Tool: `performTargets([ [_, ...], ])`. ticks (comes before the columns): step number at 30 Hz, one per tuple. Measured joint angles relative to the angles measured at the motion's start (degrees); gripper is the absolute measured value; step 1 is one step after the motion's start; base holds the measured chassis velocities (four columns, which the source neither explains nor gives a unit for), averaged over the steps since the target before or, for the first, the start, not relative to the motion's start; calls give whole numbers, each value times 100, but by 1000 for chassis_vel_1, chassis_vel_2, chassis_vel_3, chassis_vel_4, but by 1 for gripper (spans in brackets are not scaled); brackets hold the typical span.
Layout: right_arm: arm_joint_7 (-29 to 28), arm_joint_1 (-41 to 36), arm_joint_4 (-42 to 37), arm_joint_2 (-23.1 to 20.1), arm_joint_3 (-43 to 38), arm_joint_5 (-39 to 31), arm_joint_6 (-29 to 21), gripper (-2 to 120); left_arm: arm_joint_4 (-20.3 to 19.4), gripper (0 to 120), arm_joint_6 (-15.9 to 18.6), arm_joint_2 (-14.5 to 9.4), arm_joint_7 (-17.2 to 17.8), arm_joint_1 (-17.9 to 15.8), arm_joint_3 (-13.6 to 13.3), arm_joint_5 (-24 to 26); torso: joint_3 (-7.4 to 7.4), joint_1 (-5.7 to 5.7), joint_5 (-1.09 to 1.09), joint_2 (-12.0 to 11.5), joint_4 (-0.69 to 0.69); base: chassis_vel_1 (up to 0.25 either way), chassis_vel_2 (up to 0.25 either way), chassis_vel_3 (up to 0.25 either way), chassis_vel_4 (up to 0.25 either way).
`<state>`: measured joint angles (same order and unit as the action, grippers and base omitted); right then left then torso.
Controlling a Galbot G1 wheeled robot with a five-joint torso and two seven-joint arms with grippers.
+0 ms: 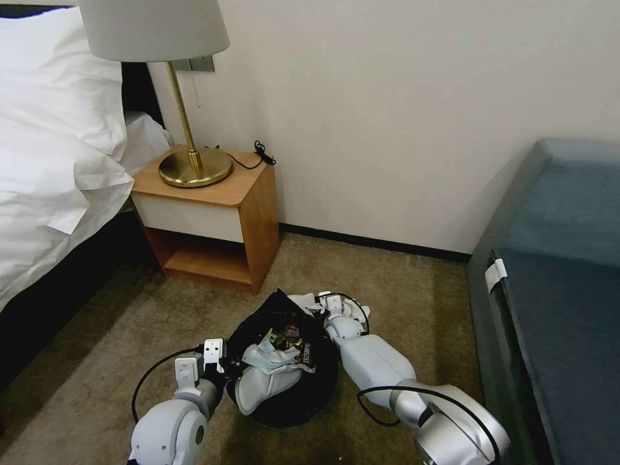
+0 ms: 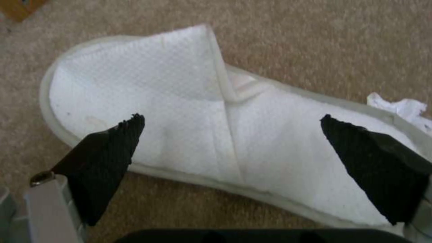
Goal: Pick up the trash bin, then pick up the garbage on the floor and place it into the trash bin.
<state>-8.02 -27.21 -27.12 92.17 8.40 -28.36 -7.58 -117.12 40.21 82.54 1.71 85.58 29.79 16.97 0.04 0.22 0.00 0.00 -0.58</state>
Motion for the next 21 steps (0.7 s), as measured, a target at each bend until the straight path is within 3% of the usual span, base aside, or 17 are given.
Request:
performTargets([
  [21, -168, 197, 217, -2, -107, -62, -371, 100, -50, 0, -26, 20, -30, 90, -37, -136, 0, 0, 0, 0, 0, 0, 0, 0, 0],
])
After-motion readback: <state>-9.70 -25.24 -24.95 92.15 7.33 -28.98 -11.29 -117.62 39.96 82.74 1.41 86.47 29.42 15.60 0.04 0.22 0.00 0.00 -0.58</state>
